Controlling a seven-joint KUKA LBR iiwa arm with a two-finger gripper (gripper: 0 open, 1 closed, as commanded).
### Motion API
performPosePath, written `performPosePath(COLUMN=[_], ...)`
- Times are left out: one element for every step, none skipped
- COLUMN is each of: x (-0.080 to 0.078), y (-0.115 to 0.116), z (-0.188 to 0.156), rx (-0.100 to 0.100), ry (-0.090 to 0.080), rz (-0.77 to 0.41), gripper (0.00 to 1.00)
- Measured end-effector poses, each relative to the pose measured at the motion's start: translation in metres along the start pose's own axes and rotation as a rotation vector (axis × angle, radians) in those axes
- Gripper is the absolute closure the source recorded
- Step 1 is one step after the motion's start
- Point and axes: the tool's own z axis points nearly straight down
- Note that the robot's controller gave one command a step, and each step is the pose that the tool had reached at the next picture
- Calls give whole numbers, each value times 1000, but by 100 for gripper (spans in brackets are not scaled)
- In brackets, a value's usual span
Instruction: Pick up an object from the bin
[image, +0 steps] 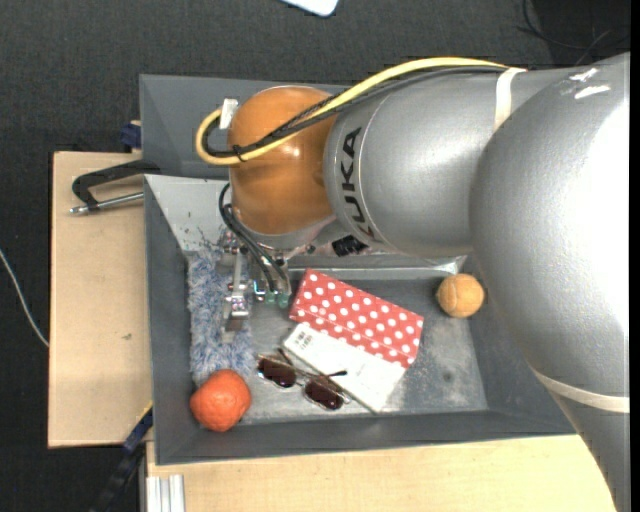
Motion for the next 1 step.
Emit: performPosePath(x=[-2], y=[-1], z=[-4], rx=[-2], ry=[-9], rz=[-7], gripper=[0])
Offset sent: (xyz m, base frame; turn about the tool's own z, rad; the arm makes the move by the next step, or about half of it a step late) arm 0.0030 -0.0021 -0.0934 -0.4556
